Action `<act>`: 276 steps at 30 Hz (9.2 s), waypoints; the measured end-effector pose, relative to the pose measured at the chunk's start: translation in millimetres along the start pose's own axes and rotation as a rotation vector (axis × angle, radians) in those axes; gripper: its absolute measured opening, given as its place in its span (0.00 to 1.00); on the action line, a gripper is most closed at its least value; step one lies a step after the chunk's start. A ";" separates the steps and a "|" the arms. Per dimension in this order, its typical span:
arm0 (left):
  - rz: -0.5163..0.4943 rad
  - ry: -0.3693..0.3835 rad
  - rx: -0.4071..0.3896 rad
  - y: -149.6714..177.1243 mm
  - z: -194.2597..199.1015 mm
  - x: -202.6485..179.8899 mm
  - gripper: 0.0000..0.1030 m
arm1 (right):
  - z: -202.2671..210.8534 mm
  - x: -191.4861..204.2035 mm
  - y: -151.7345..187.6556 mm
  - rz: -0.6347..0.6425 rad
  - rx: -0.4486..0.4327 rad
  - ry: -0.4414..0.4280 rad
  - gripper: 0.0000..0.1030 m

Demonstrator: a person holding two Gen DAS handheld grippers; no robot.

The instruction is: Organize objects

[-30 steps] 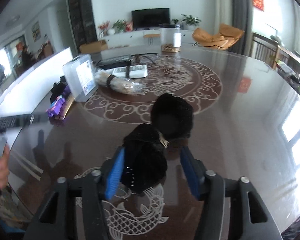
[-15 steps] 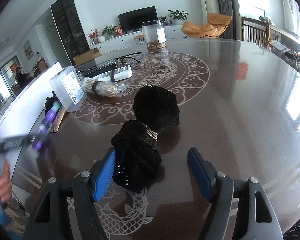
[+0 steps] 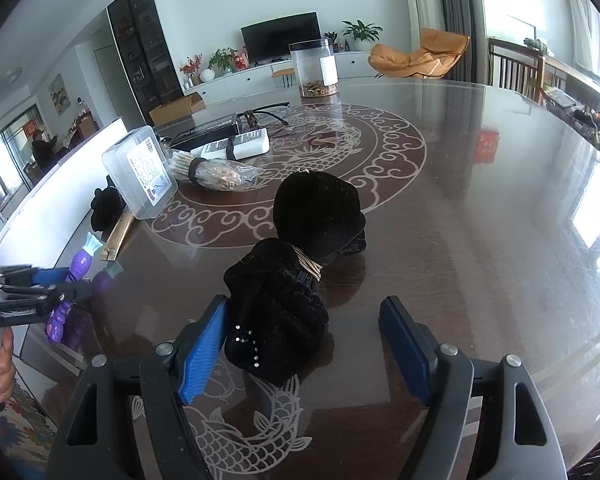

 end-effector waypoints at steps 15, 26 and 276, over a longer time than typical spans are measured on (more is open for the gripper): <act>0.132 0.210 -0.256 30.0 72.0 3.4 0.18 | -22.9 19.0 -37.5 0.009 0.267 -0.061 0.64; 0.279 0.282 -0.448 14.3 168.3 64.0 0.18 | 8.6 124.2 -58.7 0.167 0.214 -0.201 0.28; -0.014 -0.029 0.035 -31.6 12.1 -15.9 0.66 | -10.3 -57.0 -9.8 -0.020 0.074 0.254 1.00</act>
Point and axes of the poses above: each gripper's, at about its wrist camera, not at the fingertips, and z roughly against the way its jaws point, x to its left, y to its underside, the point moved 6 cm from there along -z, roughly the way its jaws point, and after that the axes turned 8 degrees about -y, right-handed, at the moved point
